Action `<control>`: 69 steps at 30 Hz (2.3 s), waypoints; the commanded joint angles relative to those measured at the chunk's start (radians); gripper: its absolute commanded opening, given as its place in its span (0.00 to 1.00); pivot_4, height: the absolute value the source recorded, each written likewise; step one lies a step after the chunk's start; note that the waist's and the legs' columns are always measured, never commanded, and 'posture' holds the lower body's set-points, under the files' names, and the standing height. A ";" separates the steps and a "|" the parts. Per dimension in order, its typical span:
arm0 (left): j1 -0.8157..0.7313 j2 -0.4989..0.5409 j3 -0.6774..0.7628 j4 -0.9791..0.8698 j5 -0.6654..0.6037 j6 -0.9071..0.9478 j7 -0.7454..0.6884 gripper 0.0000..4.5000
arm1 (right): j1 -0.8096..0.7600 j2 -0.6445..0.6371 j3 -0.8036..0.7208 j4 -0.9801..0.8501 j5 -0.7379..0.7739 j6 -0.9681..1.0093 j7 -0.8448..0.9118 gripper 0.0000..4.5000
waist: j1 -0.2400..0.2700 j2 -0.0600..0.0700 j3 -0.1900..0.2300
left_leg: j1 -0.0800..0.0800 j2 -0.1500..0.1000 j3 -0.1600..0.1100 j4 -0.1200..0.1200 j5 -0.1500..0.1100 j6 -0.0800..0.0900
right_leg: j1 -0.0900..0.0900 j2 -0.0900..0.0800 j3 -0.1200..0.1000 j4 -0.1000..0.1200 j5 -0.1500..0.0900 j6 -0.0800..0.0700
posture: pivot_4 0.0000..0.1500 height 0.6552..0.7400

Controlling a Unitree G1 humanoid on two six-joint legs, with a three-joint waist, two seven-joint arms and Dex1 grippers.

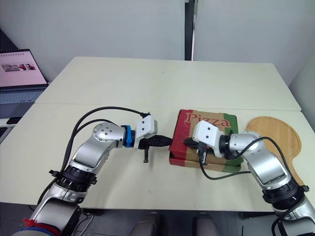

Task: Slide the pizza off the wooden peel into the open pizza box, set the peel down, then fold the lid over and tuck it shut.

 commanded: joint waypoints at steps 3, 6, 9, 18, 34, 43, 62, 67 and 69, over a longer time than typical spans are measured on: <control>-0.010 0.032 -0.012 -0.024 0.010 -0.056 -0.046 0.00 | 0.003 -0.008 -0.030 -0.031 -0.002 -0.018 -0.001 0.01 | 0.000 0.000 0.000 | 0.000 0.000 0.000 0.000 0.000 0.000 | 0.000 0.000 0.000 0.000 0.000 0.000 | 1.00 1.00; -0.008 0.040 -0.040 -0.036 0.022 -0.077 -0.082 0.00 | 0.003 -0.007 -0.030 -0.030 -0.002 -0.018 0.000 0.01 | 0.000 0.000 0.000 | 0.000 0.000 0.000 0.000 0.000 0.000 | 0.000 0.000 0.000 0.000 0.000 0.000 | 1.00 1.00; -0.015 0.025 -0.058 -0.032 0.035 -0.099 -0.082 0.00 | 0.002 -0.006 -0.027 -0.030 -0.001 -0.017 0.001 0.01 | 0.000 0.000 0.000 | 0.000 0.000 0.000 0.000 0.000 0.000 | 0.000 0.000 0.000 0.000 0.000 0.000 | 1.00 1.00; -0.033 -0.018 -0.069 0.005 0.066 -0.146 -0.052 0.00 | 0.009 -0.005 -0.022 -0.031 0.001 -0.016 0.004 0.01 | 0.001 0.000 0.000 | 0.000 0.000 0.000 0.000 0.000 0.000 | 0.000 0.000 0.000 0.000 0.000 0.000 | 1.00 1.00; -0.004 0.037 -0.018 -0.023 0.025 -0.098 -0.074 0.00 | 0.064 -0.048 -0.021 -0.037 -0.010 -0.026 0.024 0.01 | 0.000 0.000 0.000 | 0.000 0.000 0.000 0.000 0.000 0.000 | 0.000 0.000 0.000 0.000 0.000 0.000 | 1.00 1.00; 0.021 0.105 0.014 -0.061 -0.012 -0.051 -0.099 0.00 | 0.092 -0.033 -0.011 -0.004 -0.039 -0.043 0.012 0.01 | 0.000 0.000 0.000 | 0.000 0.000 0.000 0.000 0.000 0.000 | 0.000 0.000 0.000 0.000 0.000 0.000 | 1.00 1.00; 0.096 0.087 0.019 -0.104 -0.011 -0.019 -0.025 0.00 | 0.241 -0.048 -0.104 0.065 -0.049 -0.130 -0.012 0.01 | 0.000 0.000 0.000 | 0.001 0.001 0.000 0.000 0.000 0.000 | 0.002 0.000 0.000 0.000 0.000 0.000 | 1.00 1.00; 0.110 0.097 0.036 -0.110 -0.022 -0.009 -0.015 0.00 | 0.230 -0.050 -0.141 0.035 -0.036 -0.152 -0.023 0.01 | 0.000 0.000 0.000 | 0.001 0.001 0.000 0.000 0.000 0.000 | 0.002 0.000 0.000 -0.001 0.000 0.000 | 1.00 1.00; 0.135 0.124 0.077 -0.123 -0.040 0.004 -0.008 0.00 | 0.231 -0.058 -0.196 -0.011 -0.002 -0.132 -0.035 0.01 | -0.001 0.000 0.000 | 0.001 0.001 0.000 0.000 0.000 0.000 | 0.002 0.000 0.000 -0.001 0.000 0.000 | 1.00 1.00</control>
